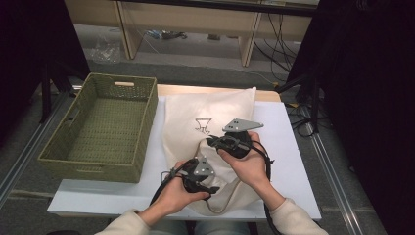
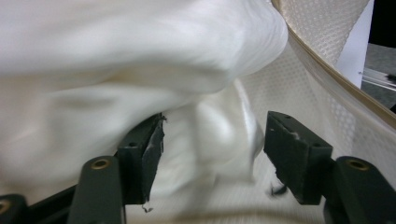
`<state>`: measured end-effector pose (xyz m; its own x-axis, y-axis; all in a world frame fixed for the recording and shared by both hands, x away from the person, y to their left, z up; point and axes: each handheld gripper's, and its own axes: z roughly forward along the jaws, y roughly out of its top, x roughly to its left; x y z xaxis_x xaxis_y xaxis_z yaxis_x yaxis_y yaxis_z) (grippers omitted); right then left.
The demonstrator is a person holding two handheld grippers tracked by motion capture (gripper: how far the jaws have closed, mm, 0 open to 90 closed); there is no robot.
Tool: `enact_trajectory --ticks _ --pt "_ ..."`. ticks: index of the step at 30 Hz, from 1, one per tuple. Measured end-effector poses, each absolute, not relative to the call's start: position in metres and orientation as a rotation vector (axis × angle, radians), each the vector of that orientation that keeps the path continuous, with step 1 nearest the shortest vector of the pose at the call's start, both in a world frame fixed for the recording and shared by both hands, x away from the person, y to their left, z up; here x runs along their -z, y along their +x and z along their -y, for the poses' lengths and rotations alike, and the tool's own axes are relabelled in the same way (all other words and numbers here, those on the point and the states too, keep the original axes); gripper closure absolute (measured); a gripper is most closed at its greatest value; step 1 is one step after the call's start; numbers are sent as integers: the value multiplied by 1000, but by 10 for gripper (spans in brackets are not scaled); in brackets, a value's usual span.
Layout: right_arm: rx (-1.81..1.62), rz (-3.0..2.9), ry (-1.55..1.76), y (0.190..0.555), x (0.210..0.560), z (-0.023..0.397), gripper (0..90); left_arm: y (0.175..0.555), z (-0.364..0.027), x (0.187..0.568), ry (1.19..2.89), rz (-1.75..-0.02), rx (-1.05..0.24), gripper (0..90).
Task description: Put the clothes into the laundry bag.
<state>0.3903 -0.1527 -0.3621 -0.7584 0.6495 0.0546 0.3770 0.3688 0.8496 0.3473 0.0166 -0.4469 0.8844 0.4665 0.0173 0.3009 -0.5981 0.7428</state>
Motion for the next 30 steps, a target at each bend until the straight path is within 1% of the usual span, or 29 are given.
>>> enact_trajectory --ticks 5,7,9,10,13,15,19,22,25,29,30 --pt "-1335 -2343 910 390 362 151 877 342 -50 434 2247 -591 -322 326" --pt "-1342 -2340 908 391 363 151 877 343 -62 434 2266 -622 -363 336" --pt "-1334 -2343 948 389 362 151 877 345 -70 437 2280 -659 -390 384" --pt "-1341 -2344 906 391 363 151 877 347 -72 440 2292 -686 -395 393" --pt "-1334 -2344 946 389 363 150 877 351 -73 450 2311 -743 -376 393" --pt "-1335 -2347 956 389 363 151 877 354 -70 457 2355 -747 -381 407" --pt "-1333 -2347 954 388 363 150 877 362 -68 469 2426 -770 -365 488" --pt "-1331 -2335 929 390 362 152 877 366 -66 472 2433 -771 -343 555" --pt "-1337 -2346 911 391 363 151 877 367 -63 470 2457 -688 -365 626" --pt "-1323 -2330 902 391 362 152 877 368 -63 471 2447 -689 -361 680" --pt "-1333 -2340 948 389 362 152 877 368 -63 471 2443 -693 -366 695"
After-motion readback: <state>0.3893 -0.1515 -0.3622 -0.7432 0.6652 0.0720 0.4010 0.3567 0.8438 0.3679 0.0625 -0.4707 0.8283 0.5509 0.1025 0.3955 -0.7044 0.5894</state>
